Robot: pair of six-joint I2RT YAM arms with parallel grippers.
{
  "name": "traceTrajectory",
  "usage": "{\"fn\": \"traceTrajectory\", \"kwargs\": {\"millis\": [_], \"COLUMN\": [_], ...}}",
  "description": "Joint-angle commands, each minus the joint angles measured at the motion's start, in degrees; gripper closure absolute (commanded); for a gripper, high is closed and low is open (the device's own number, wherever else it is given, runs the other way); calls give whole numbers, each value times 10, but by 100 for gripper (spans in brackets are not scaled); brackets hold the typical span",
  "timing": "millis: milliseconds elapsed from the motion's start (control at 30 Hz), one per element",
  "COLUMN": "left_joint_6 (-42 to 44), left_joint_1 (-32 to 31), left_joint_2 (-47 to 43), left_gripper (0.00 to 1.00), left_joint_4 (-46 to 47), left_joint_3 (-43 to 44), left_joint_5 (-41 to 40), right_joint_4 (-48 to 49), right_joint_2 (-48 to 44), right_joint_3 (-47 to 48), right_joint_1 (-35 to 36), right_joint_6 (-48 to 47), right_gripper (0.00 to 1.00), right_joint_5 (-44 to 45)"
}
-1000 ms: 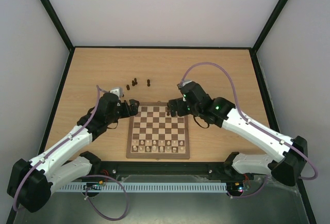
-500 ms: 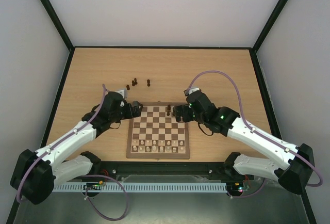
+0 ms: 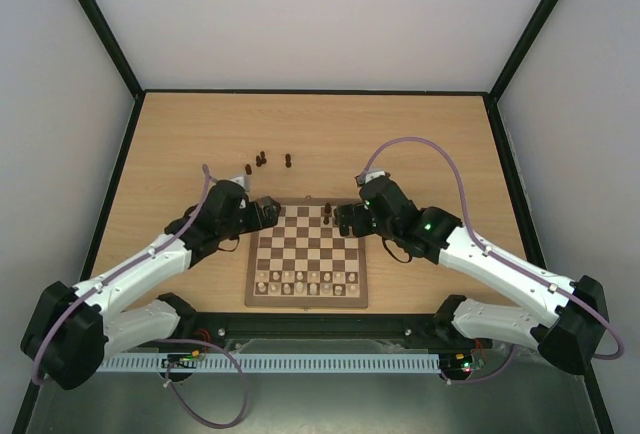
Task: Set up the chess pieces on the board
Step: Pick up the chess piece at the center of the board.
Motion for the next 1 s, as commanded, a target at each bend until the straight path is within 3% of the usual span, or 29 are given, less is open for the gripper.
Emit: {"fn": "traceTrajectory", "kwargs": {"millis": [0, 400, 567, 767, 967], "left_joint_6": [-20, 13, 46, 75, 128], "left_joint_1": [-19, -20, -16, 8, 26], "left_joint_2": [-20, 2, 45, 137, 284], "left_gripper": [1, 1, 0, 0, 1], "left_joint_4": [15, 3, -41, -73, -119], "left_joint_3": [-11, 42, 157, 259, 399], "left_joint_5": [-29, -72, -129, -142, -183], "right_joint_4": [-5, -24, -34, -38, -42], "right_joint_2": [3, -17, -38, -66, -77], "right_joint_3": [-14, -28, -34, -43, -45], "right_joint_1": [-2, -2, -2, -2, -2], "right_joint_6": [8, 36, 48, 54, 47], "right_gripper": [2, 1, 2, 2, 1], "right_joint_5": [12, 37, 37, 32, 23]}}
